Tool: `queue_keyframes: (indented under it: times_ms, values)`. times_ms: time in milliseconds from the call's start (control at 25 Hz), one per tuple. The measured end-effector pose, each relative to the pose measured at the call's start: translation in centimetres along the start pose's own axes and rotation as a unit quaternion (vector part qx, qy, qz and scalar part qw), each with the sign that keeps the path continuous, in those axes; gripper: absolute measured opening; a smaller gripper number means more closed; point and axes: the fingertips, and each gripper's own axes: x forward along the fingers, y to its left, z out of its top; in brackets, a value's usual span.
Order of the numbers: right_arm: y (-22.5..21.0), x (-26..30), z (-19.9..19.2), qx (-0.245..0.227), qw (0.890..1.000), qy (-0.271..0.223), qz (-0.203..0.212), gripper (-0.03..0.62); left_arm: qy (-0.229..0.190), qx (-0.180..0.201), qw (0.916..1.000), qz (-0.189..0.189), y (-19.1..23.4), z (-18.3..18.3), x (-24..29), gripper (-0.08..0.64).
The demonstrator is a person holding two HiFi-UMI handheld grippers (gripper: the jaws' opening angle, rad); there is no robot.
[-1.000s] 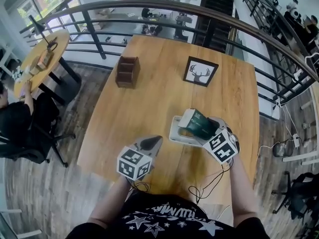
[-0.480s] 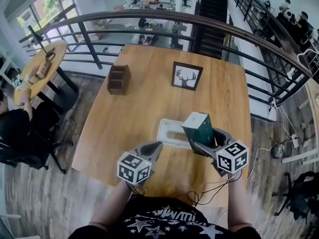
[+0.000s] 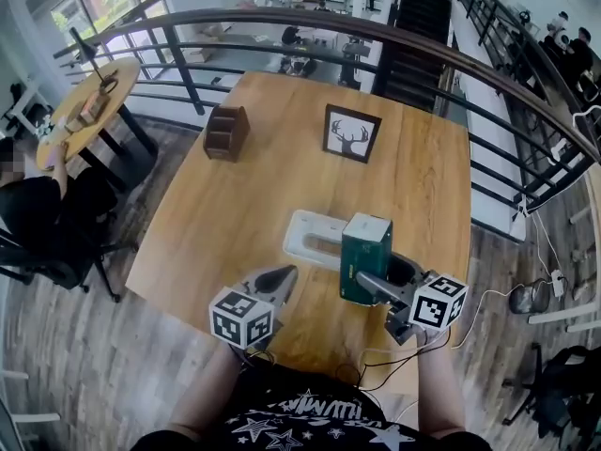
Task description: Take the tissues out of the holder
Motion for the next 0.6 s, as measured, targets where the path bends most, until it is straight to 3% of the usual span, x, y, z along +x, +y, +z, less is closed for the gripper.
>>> queue_keyframes:
  times_ms: [160, 320, 600]
  values:
    - [1.3, -0.3, -1.2, 0.041, 0.998, -0.010, 0.049, 0.362, -0.010, -0.019, 0.9994, 0.026, -0.8, -1.1, -2.0, 0.014]
    - [2.4, -0.1, -2.9, 0.053, 0.997, 0.008, 0.063, 0.362, -0.007, -0.033, 0.9983, 0.047, -0.6, -2.8, -3.9, 0.014]
    - [4.9, -0.3, -4.8, 0.099, 0.991, -0.017, 0.086, 0.362, -0.024, -0.040, 0.9971, 0.060, -0.2, -3.7, -6.7, 0.014]
